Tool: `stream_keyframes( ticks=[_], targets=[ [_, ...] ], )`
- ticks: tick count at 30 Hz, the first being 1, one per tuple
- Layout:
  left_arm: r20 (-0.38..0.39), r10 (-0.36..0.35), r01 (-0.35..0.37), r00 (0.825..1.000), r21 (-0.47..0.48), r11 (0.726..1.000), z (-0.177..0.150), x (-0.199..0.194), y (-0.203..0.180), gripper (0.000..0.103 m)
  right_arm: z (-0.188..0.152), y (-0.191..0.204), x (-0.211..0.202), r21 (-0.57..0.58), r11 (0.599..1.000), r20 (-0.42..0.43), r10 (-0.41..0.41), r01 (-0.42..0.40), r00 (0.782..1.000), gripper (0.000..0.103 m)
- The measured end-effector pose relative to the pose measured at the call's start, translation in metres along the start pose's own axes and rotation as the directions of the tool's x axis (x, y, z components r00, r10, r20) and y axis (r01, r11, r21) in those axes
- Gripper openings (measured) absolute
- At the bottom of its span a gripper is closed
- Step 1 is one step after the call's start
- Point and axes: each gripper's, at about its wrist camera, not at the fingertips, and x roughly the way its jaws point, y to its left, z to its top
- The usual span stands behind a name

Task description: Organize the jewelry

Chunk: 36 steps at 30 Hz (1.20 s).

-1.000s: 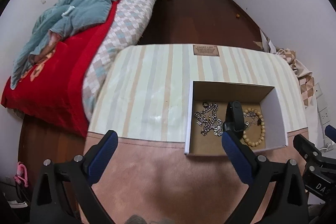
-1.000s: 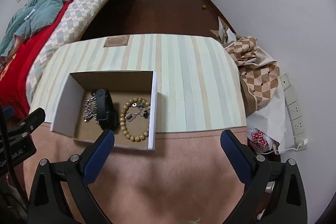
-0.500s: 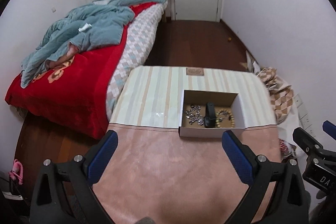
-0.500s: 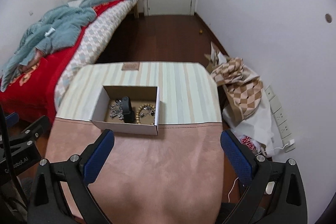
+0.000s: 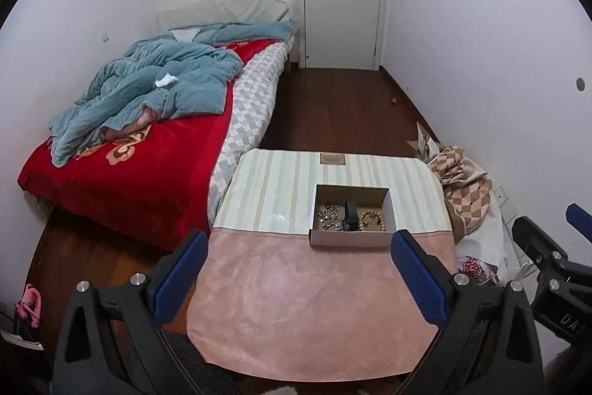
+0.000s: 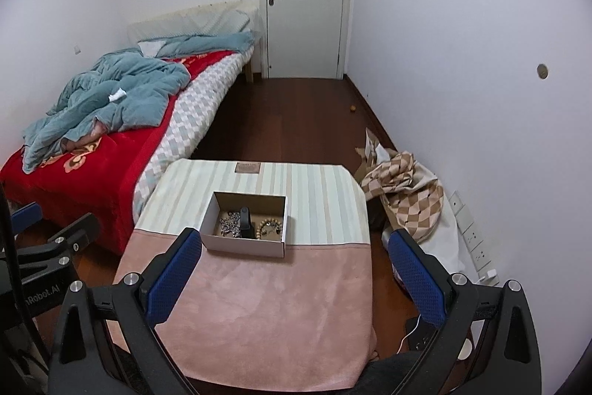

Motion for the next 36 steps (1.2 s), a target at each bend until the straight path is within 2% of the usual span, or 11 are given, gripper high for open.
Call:
stream_keyframes(
  ticks=[5,10,27,36],
  targets=[
    [0.009,-0.011,0.011,1.0,-0.001,1.0,0.002,-0.013,-0.001,0.101,0.003,-0.002,-0.022,0.001,1.0,0.005,0.01,-0.01,1.0,0.102],
    [-0.011,-0.013,0.013,1.0,0.004,1.0,0.001,-0.01,-0.002,0.101,0.005,-0.002,-0.024,-0.009,1.0,-0.012,0.013,-0.013,1.0,0.102],
    [-0.068,0.036,-0.036,0.997,0.0,0.999,0.027,0.052,-0.011,0.101,0.033,-0.001,0.068,-0.016,1.0,-0.105,-0.021,0.02,0.994,0.103],
    [-0.138,0.04,-0.04,0.99,0.005,0.999,0.032,0.088,-0.015,0.101,0.045,-0.003,0.105,-0.002,1.0,-0.154,-0.028,0.028,0.988,0.103]
  ],
)
